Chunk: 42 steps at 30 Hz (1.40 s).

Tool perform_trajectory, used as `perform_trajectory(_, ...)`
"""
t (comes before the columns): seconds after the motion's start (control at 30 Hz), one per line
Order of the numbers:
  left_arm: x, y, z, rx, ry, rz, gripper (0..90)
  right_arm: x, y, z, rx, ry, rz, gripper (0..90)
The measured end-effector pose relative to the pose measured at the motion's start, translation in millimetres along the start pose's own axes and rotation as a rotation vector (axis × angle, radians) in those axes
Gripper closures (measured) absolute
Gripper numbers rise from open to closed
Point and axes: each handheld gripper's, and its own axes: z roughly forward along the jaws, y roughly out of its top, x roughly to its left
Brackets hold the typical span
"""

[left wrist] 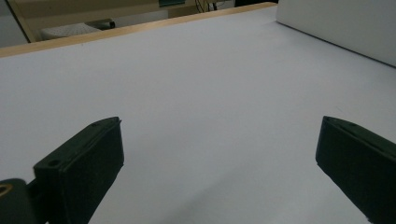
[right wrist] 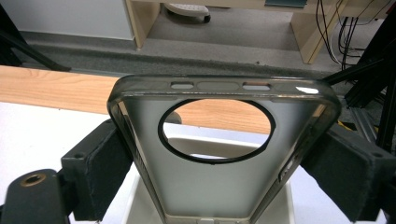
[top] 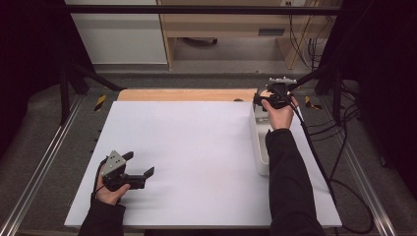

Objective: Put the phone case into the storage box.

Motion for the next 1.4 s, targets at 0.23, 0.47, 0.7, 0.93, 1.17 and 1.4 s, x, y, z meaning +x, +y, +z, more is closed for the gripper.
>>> perform_trajectory(0.23, -0.2, -0.1, 0.0, 0.0, -0.001, 0.001, 0.7, 2.1, -2.3, 3.6, -0.001, -0.011, -0.013, 12.1)
perform_trajectory(0.47, -0.4, -0.1, 0.3, 0.0, -0.001, 0.002, 0.7, 3.2, -3.7, 6.2, -0.01, -0.018, -0.016, 12.1)
perform_trajectory(0.7, -0.2, -0.1, 0.0, 0.0, 0.0, 0.002, 0.7, 3.6, -4.6, 8.0, -0.013, -0.021, -0.015, 12.0)
perform_trajectory(0.93, -0.3, -0.2, 0.4, 0.0, 0.0, 0.002, 0.7, 3.6, -5.7, 8.8, -0.014, -0.024, -0.019, 11.9)
perform_trajectory(1.17, -0.6, -0.4, 0.7, 0.001, 0.0, 0.004, 0.7, 4.3, -5.7, 8.4, -0.012, -0.024, -0.019, 11.5)
perform_trajectory(1.4, -0.6, -0.5, 0.9, 0.003, -0.002, 0.006, 0.7, 4.9, -5.6, 8.0, -0.01, -0.021, -0.018, 11.1)
